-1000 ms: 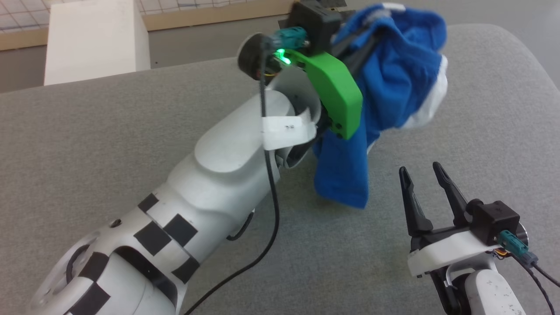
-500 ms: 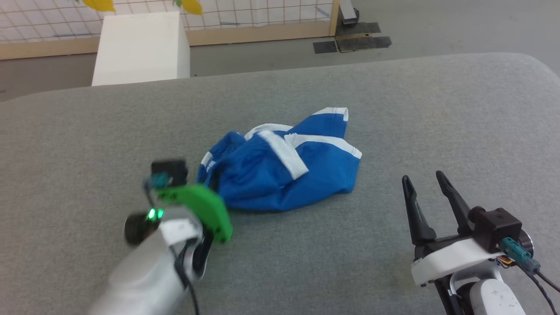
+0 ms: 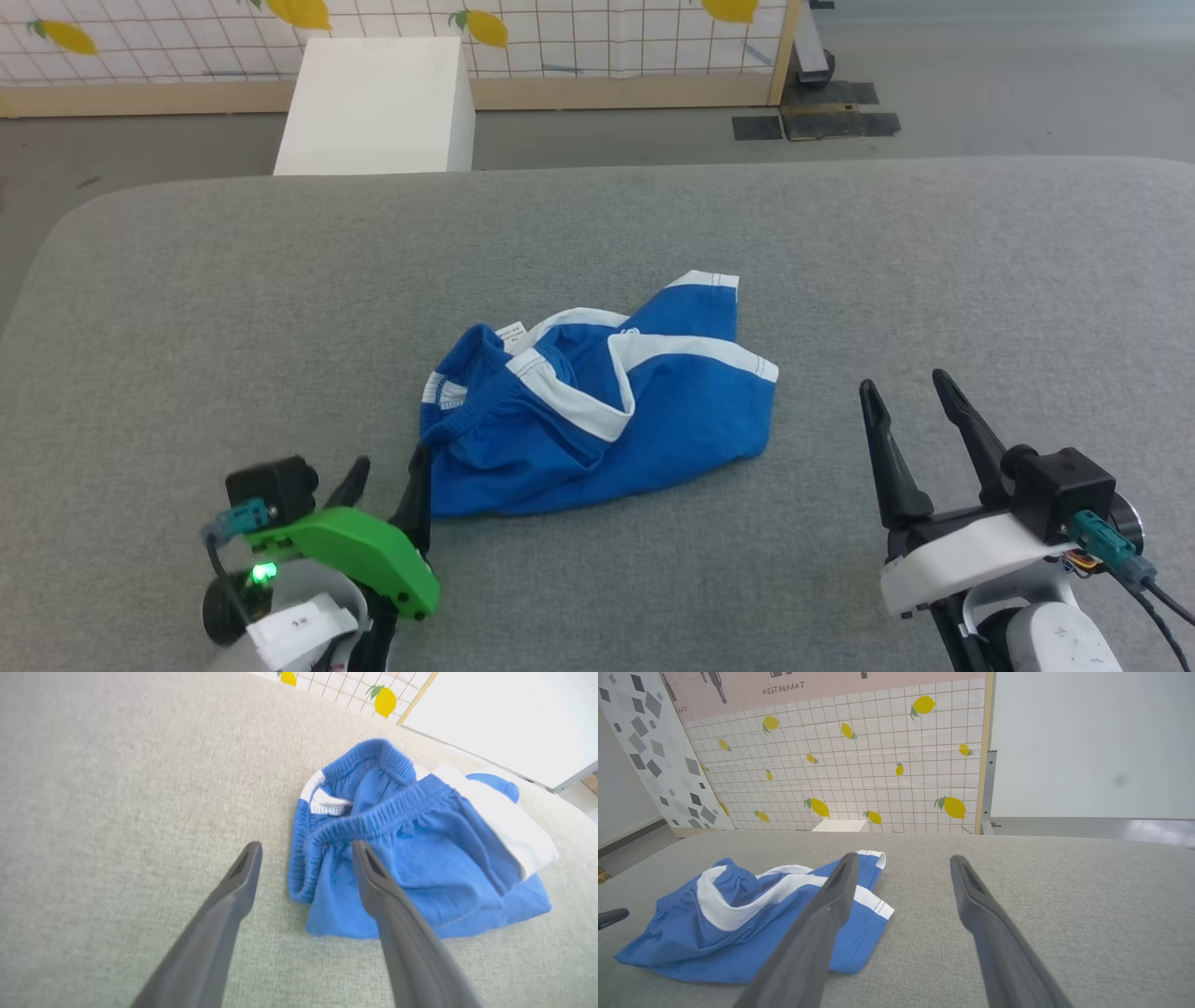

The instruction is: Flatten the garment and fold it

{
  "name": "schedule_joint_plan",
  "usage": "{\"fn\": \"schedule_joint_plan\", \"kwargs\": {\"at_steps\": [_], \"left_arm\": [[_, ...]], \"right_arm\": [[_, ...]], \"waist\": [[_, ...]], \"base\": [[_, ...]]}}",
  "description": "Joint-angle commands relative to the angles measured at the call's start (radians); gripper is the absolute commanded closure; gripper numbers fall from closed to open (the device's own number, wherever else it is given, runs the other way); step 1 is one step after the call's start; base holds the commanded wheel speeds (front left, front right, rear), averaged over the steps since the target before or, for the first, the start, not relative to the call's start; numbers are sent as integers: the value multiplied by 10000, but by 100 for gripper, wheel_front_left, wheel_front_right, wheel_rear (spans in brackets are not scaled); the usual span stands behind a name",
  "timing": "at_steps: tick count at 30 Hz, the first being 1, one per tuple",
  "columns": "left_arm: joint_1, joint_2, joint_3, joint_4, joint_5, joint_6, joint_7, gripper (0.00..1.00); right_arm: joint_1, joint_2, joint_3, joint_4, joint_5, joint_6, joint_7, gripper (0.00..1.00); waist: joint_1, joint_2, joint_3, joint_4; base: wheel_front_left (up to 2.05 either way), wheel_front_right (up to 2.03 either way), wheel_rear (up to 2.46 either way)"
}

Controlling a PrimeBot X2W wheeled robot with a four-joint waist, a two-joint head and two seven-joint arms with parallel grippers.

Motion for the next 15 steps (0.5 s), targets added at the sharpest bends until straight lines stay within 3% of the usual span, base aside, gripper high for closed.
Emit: {"fn": "schedule_joint_plan", "kwargs": {"at_steps": [1,5,8,15], "left_arm": [[55,173,117,-335,236,11,-170,0],[-305,295,85,-1228,1060,-97,-340,0],[-947,262,-350,-1305,1426,-345,111,0],[-3186,-134,-1463,204,1999,-1301,2119,0]], "right_arm": [[160,-1,-11,-54,-22,-17,32,0],[137,-1,-13,-86,19,-17,51,0],[117,-1,1,-108,57,-17,17,0],[-74,-1,143,-30,142,-17,-62,0]], "waist": [[0,0,-73,91],[0,0,-68,134],[0,0,20,99],[0,0,343,-227]], "base": [[0,0,0],[0,0,0],[0,0,0],[0,0,0]]}}
